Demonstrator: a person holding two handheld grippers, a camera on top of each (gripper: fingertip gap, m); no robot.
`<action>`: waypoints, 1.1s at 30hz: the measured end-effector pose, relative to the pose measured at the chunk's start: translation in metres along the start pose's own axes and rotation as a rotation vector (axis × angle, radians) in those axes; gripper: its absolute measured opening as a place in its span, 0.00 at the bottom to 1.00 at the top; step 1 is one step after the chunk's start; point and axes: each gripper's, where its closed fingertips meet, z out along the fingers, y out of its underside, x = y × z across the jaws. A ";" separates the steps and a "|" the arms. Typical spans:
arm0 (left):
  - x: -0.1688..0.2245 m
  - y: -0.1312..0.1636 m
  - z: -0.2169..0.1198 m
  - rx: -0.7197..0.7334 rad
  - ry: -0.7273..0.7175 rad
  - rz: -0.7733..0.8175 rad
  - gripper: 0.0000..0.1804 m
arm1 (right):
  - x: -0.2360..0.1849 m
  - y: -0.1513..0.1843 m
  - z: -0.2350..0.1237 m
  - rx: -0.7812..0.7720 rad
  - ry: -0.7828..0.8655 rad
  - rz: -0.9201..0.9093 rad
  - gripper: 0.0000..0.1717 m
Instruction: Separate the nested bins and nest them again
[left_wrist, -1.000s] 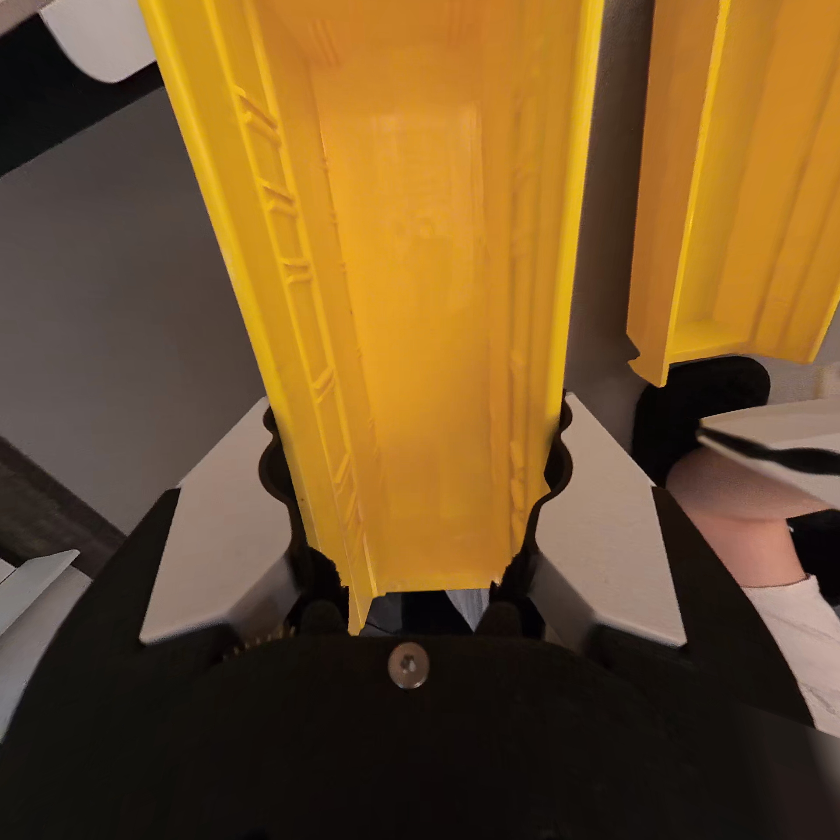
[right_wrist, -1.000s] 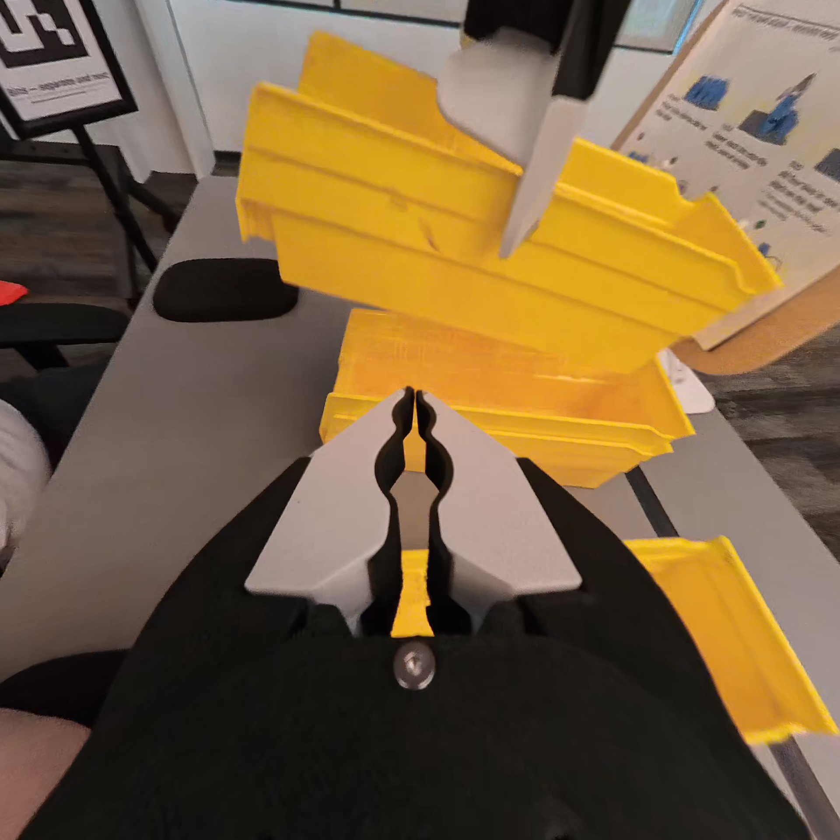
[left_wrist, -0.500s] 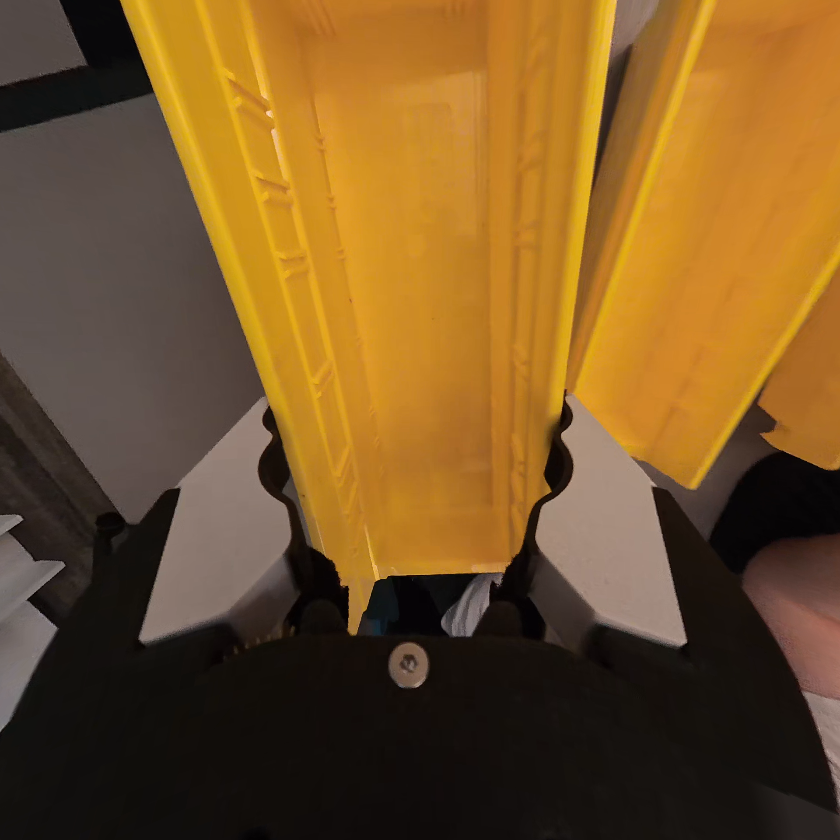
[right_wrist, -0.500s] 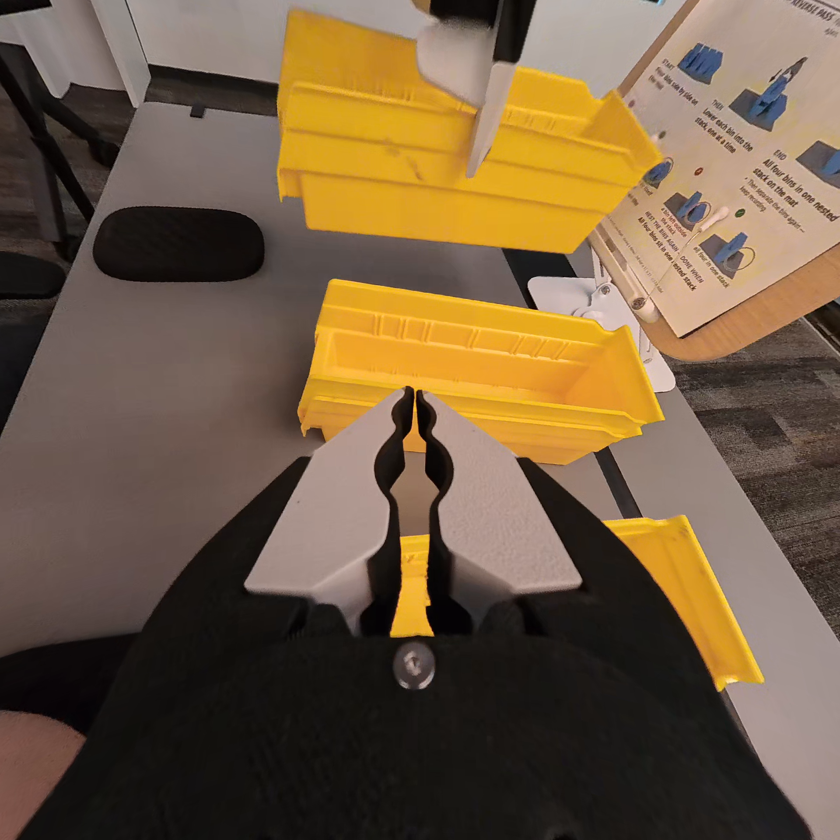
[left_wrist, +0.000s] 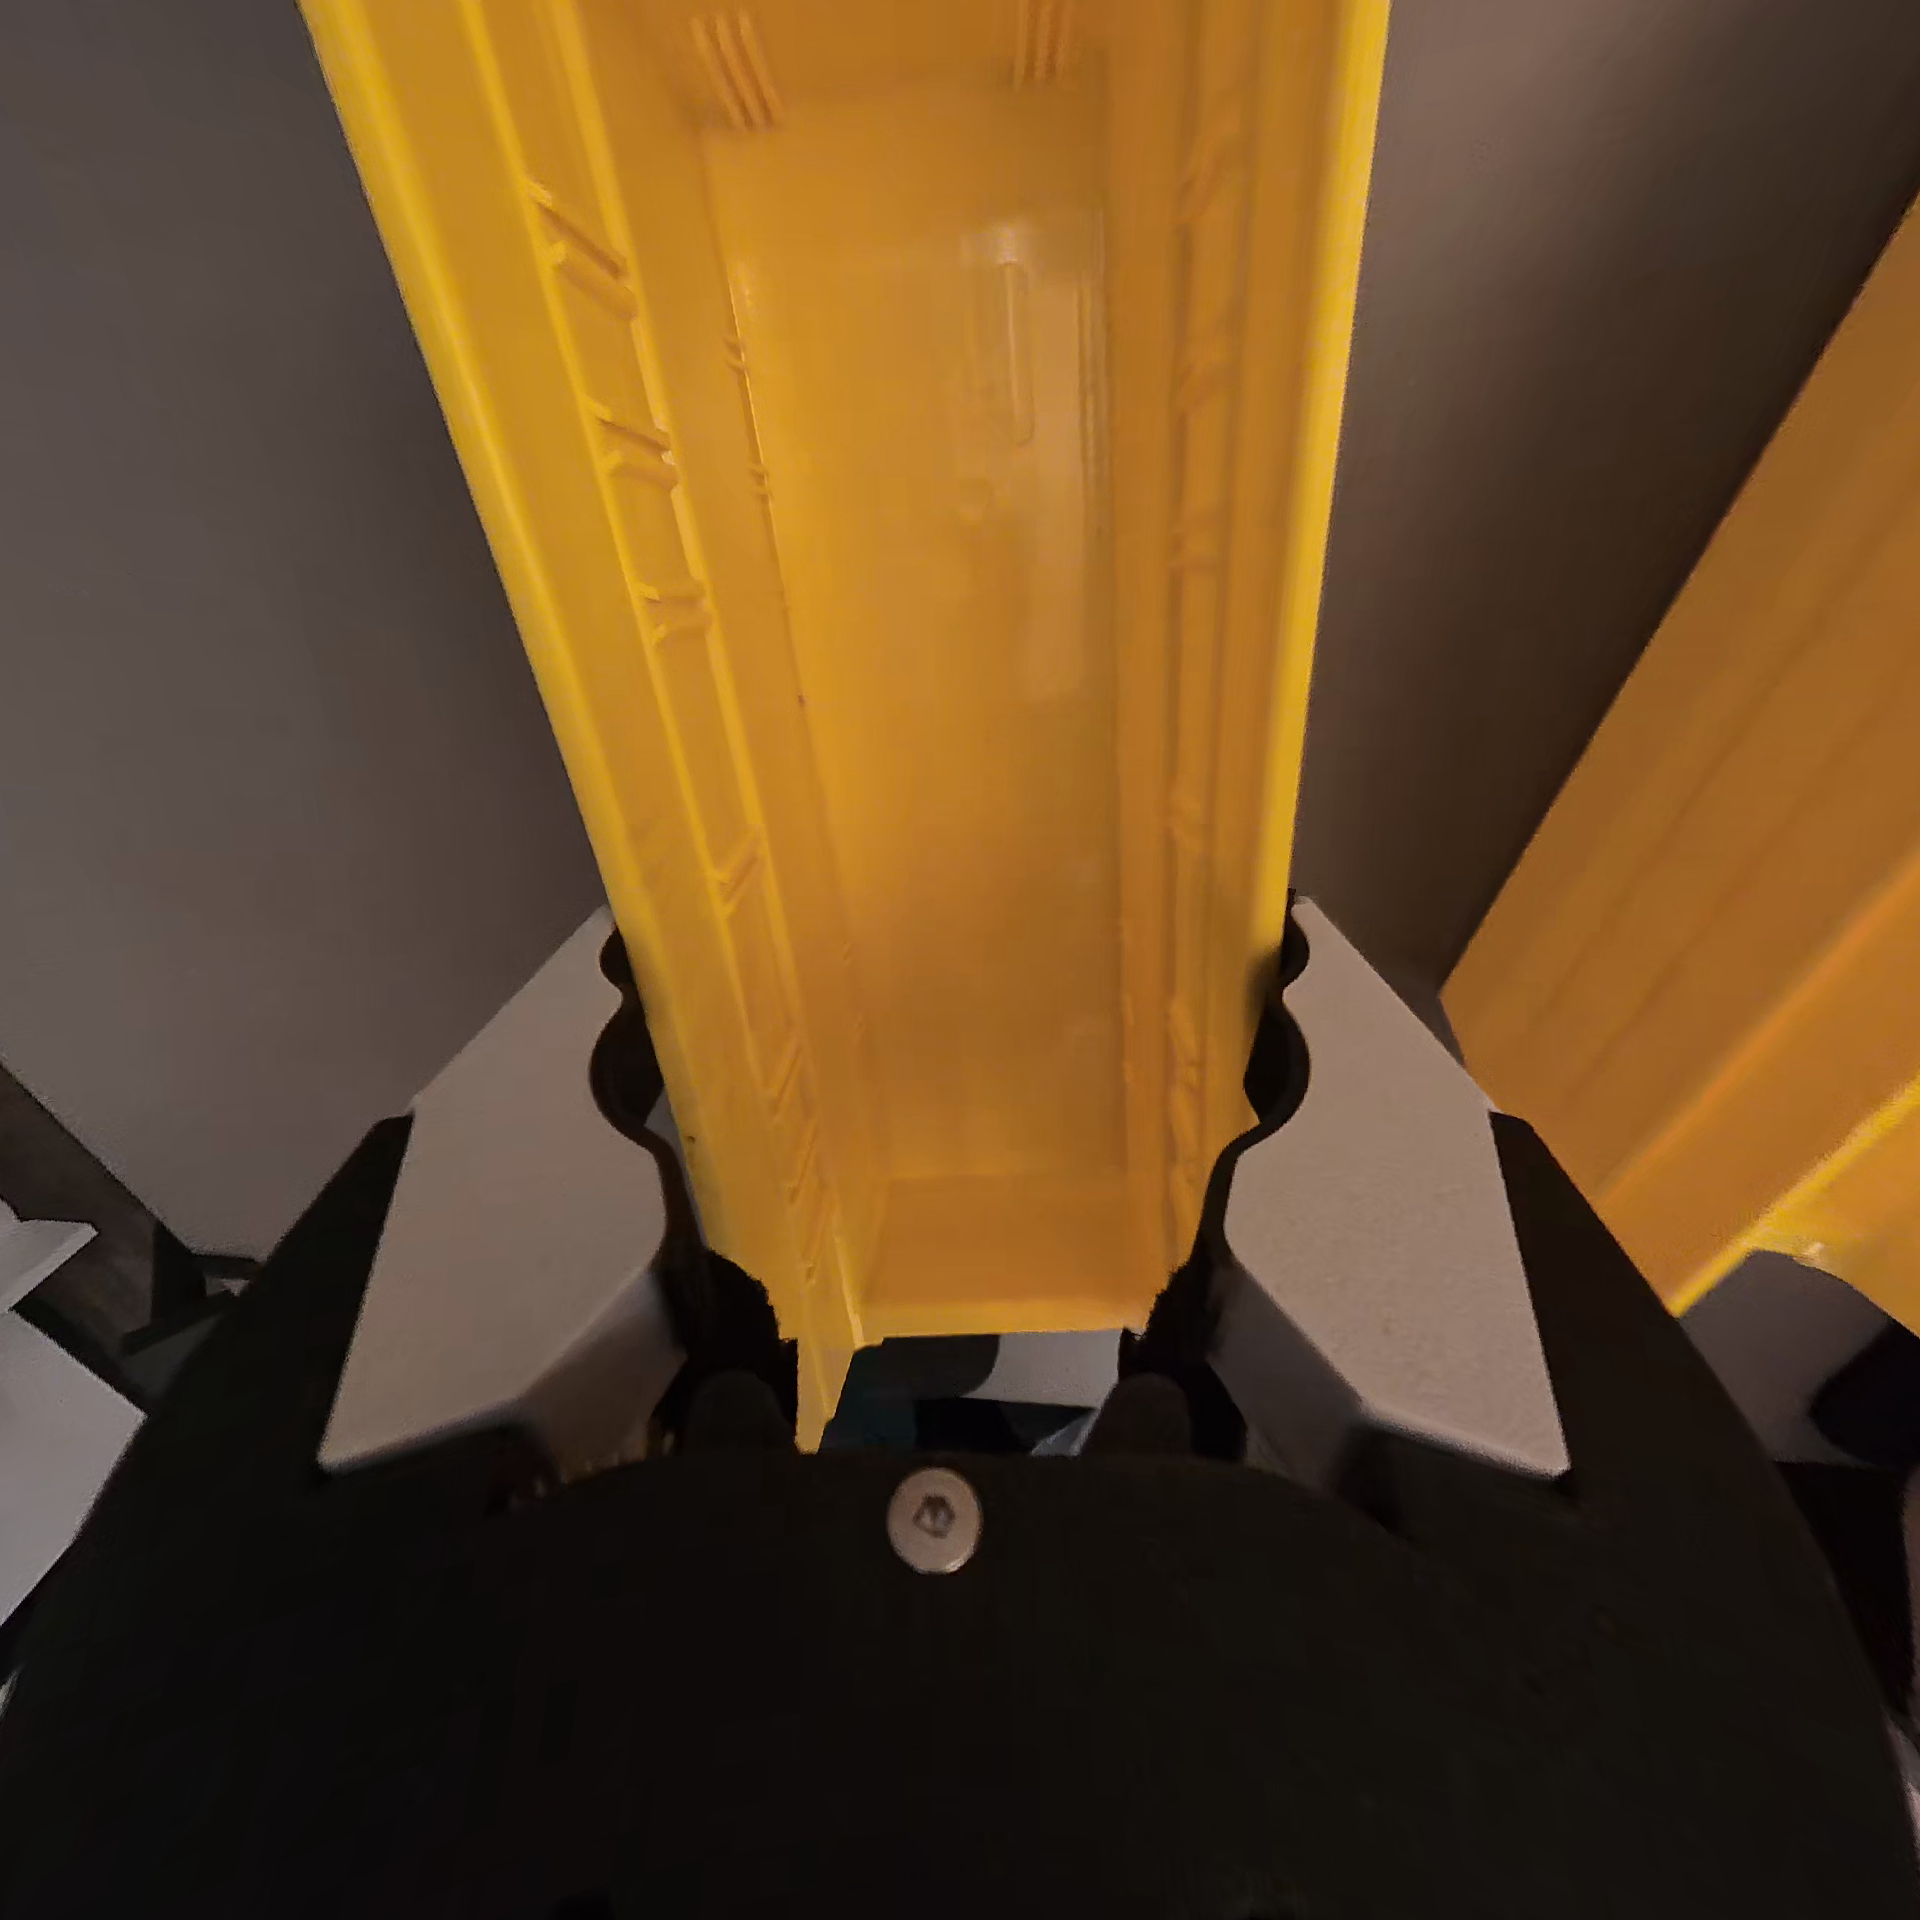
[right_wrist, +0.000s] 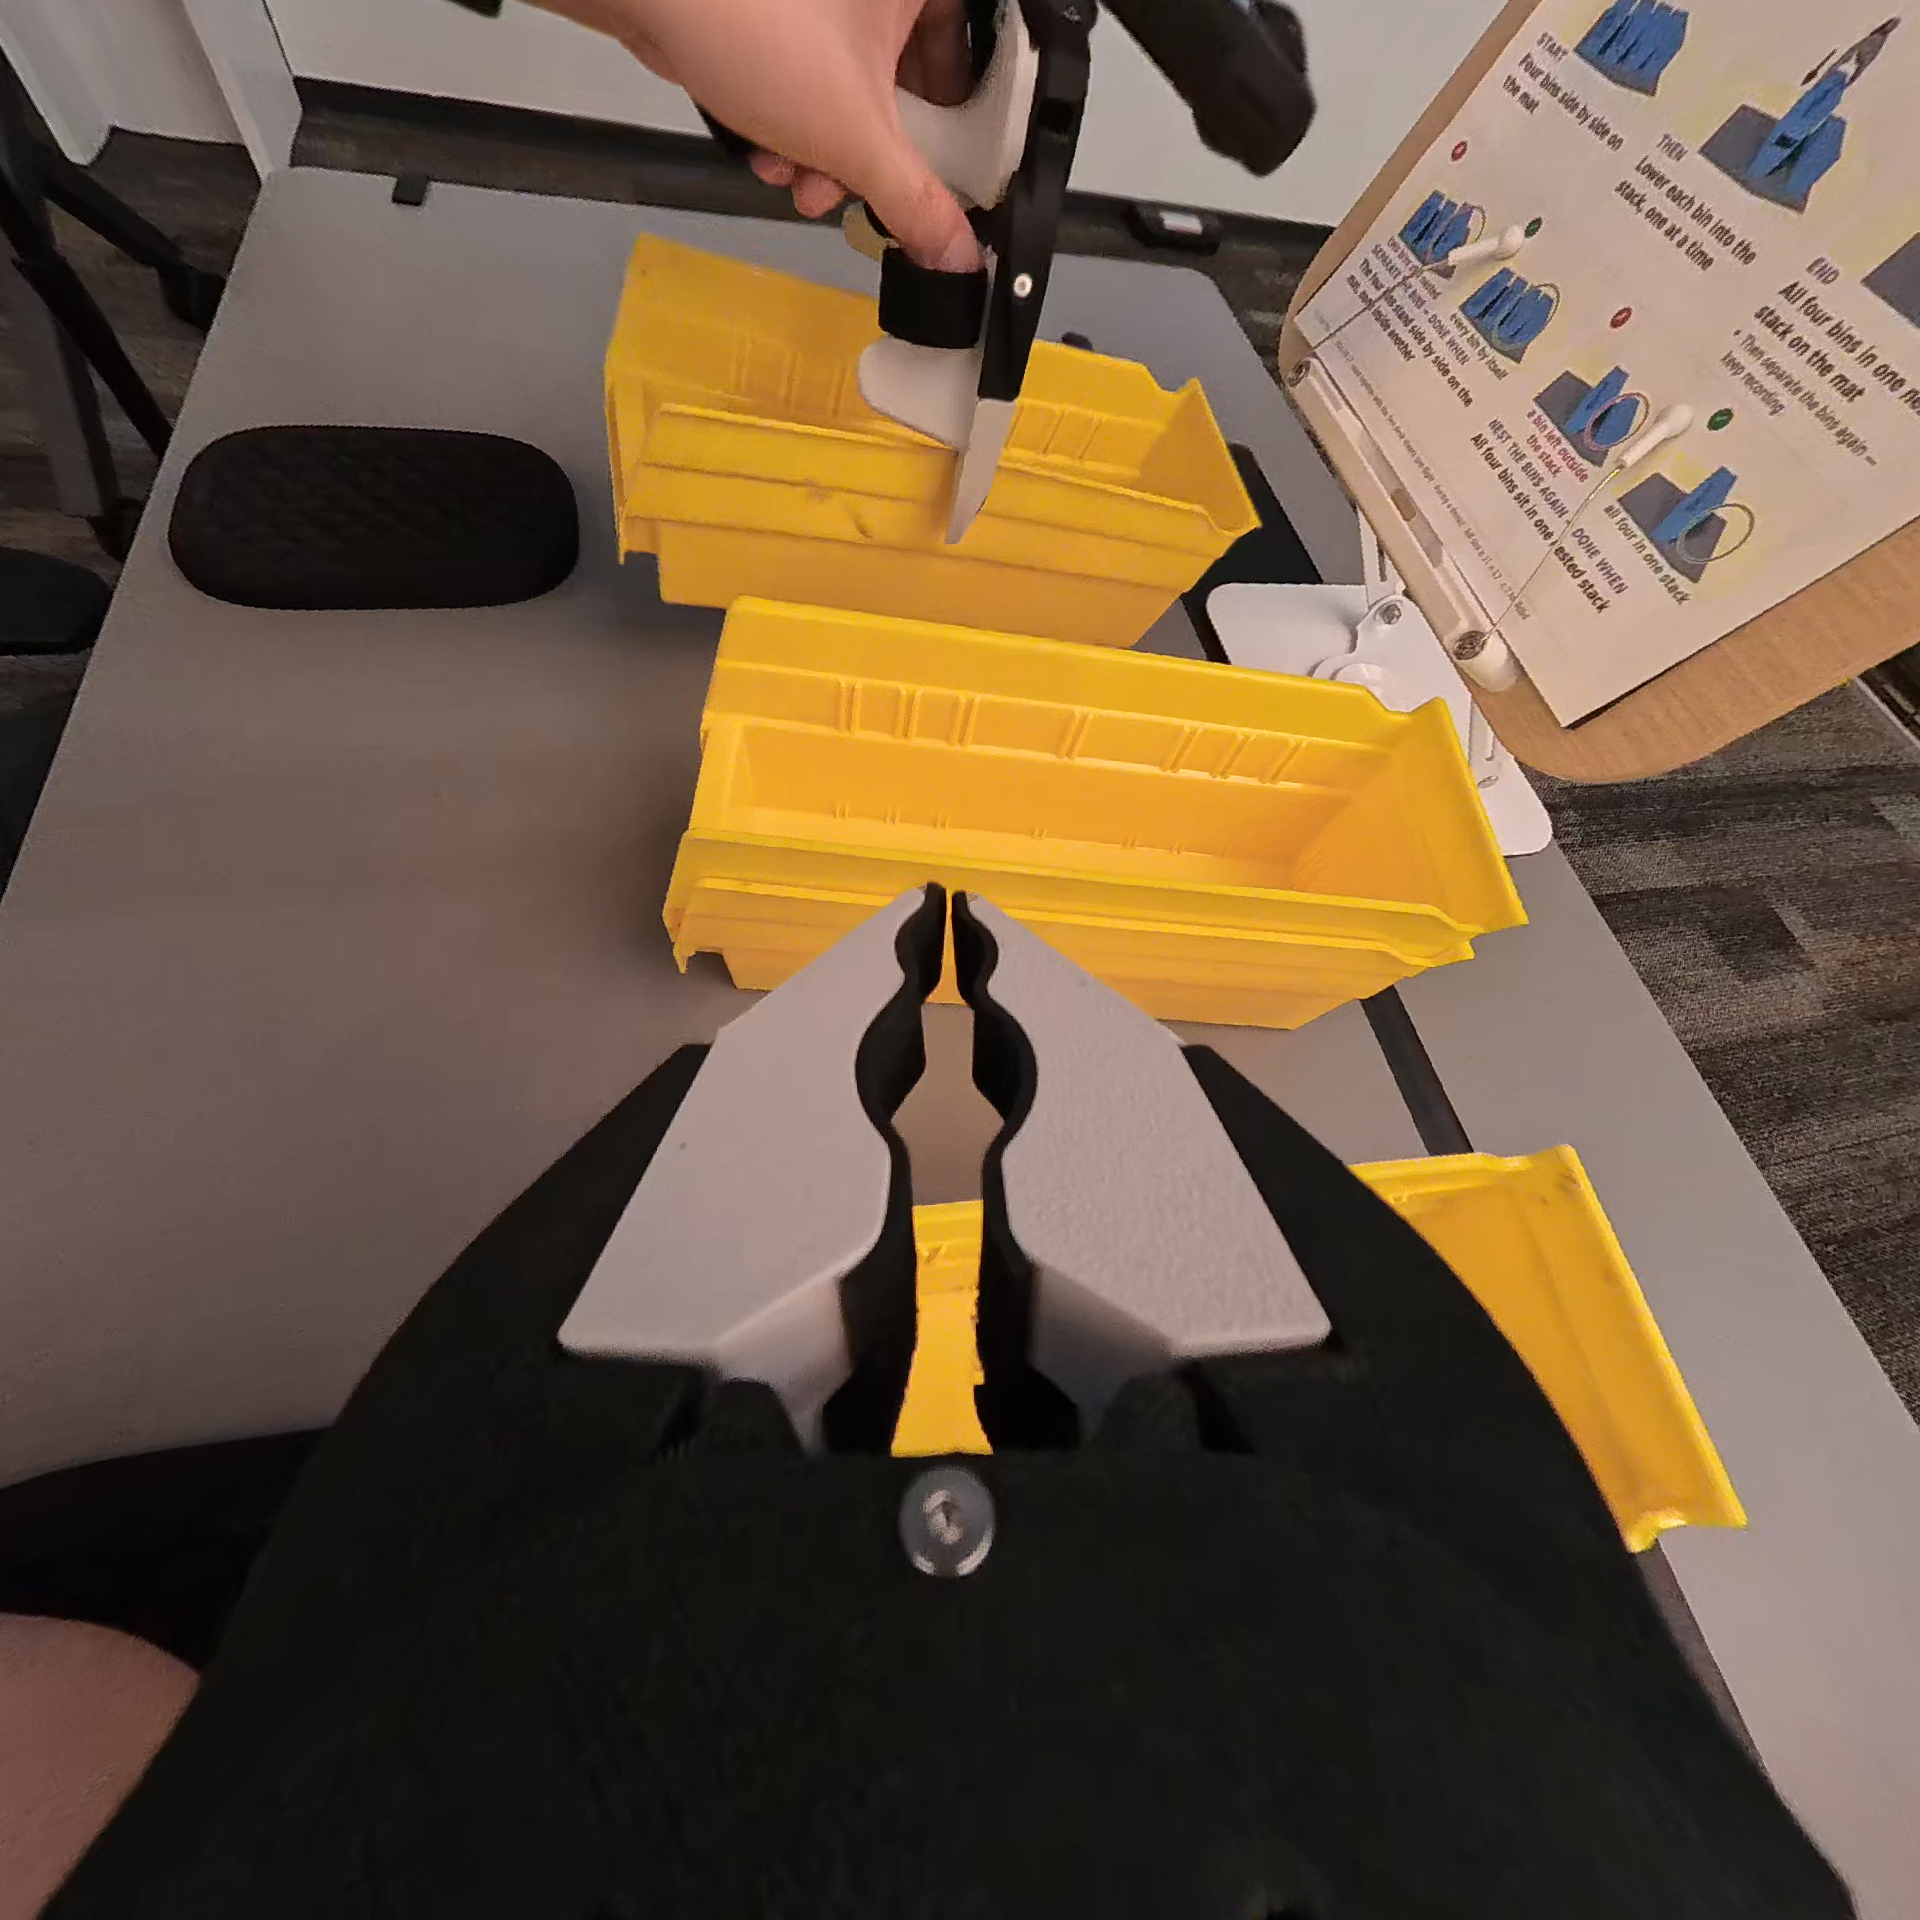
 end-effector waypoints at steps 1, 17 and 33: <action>-0.001 0.001 0.004 -0.004 0.001 0.003 0.65 | 0.000 0.001 0.001 -0.005 0.000 0.001 0.00; 0.007 0.003 0.027 0.016 0.043 0.107 0.70 | 0.003 0.012 0.008 -0.060 0.005 0.015 0.01; 0.164 -0.014 -0.064 0.167 0.257 0.204 0.68 | 0.003 0.026 0.010 -0.125 0.000 0.047 0.02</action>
